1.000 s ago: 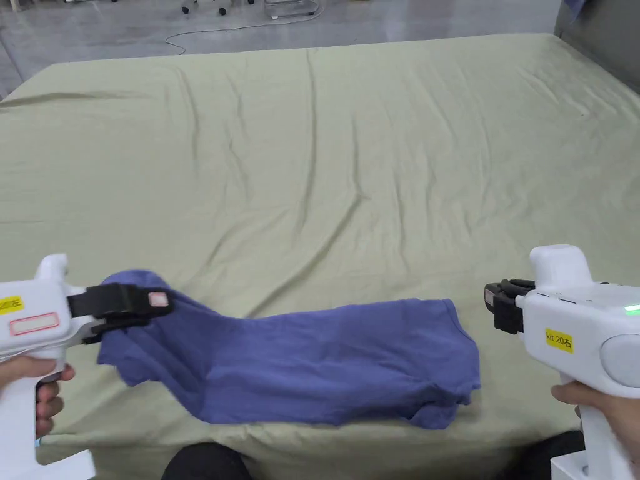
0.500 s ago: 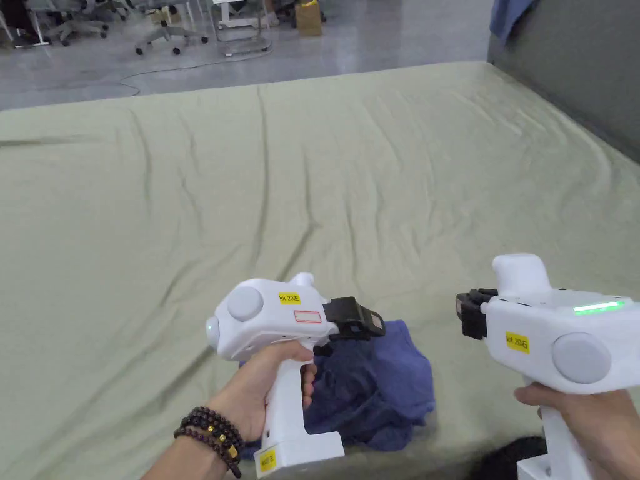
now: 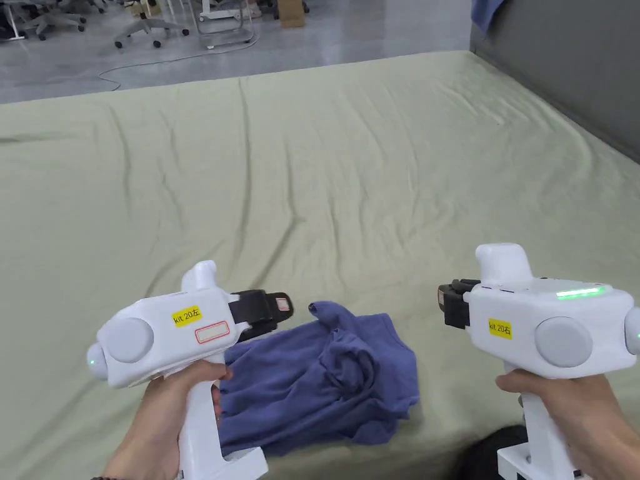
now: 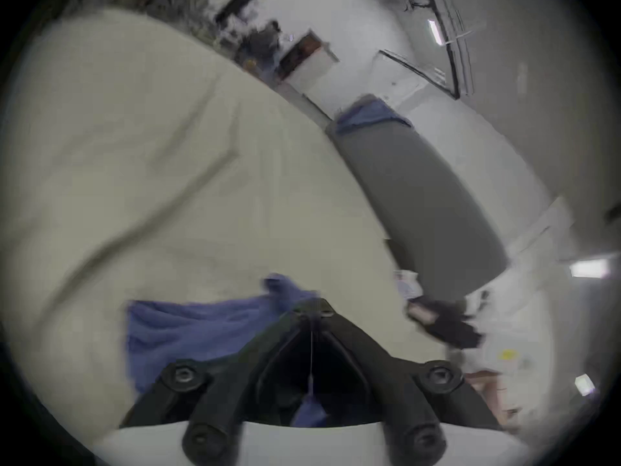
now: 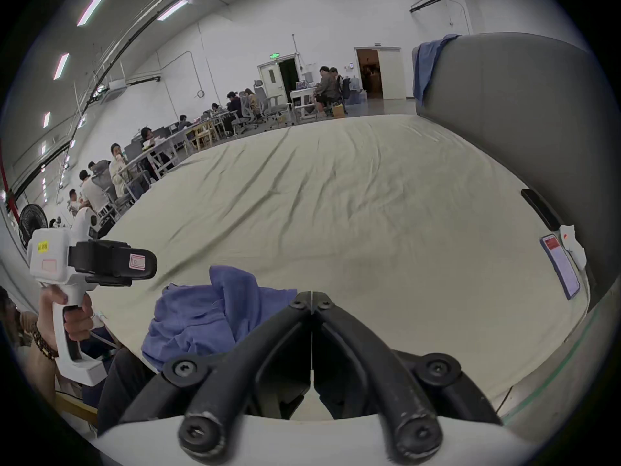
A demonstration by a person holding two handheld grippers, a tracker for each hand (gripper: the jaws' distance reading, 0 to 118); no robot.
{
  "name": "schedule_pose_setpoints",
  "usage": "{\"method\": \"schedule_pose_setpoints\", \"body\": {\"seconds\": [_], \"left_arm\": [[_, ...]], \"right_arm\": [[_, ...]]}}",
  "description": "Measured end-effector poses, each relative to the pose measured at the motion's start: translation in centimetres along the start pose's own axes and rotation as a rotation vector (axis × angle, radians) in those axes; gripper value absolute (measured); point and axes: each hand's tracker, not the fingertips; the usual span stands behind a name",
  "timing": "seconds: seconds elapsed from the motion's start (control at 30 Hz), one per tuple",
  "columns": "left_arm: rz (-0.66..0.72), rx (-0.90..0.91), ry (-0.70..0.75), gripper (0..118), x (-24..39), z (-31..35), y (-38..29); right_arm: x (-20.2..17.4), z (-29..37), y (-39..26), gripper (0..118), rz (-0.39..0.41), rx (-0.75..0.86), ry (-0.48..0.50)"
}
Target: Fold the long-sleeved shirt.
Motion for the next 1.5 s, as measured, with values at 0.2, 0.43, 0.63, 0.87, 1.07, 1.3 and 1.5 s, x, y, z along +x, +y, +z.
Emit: {"method": "schedule_pose_setpoints", "body": {"seconds": [0.2,0.43,0.63,0.87,1.07,1.3,1.5], "left_arm": [[-0.41,-0.025,0.33,0,1.5,-4.4,-5.7],[-0.436,-0.093,0.076,0,6.8,-11.0,-10.9],[-0.542,-0.222,-0.051,0,11.2,-15.5,-13.9],[-0.418,-0.099,-0.139,0,9.3,-9.0,-11.0],[-0.17,0.073,0.012,0,1.6,-0.2,-6.7],[0.038,0.038,0.097,66,-4.7,3.3,-5.2],[0.23,-0.042,0.082,118,-8.0,2.3,-6.4]], "right_arm": [[-0.3,-0.3,-0.2,0,0.01,-0.016,0.003],[-0.1,-0.3,-0.4,0,0.006,-0.02,-0.008],[0.3,-0.5,-0.6,0,-0.008,-0.035,-0.028],[0.9,-0.8,0.2,0,-0.082,-0.07,0.029],[-0.9,-5.8,1.0,0,-0.163,-0.335,0.283],[-0.9,-12.4,-2.3,0,-0.145,-0.555,0.21],[-0.6,-11.9,-2.8,0,-0.096,-0.513,0.257]]}}
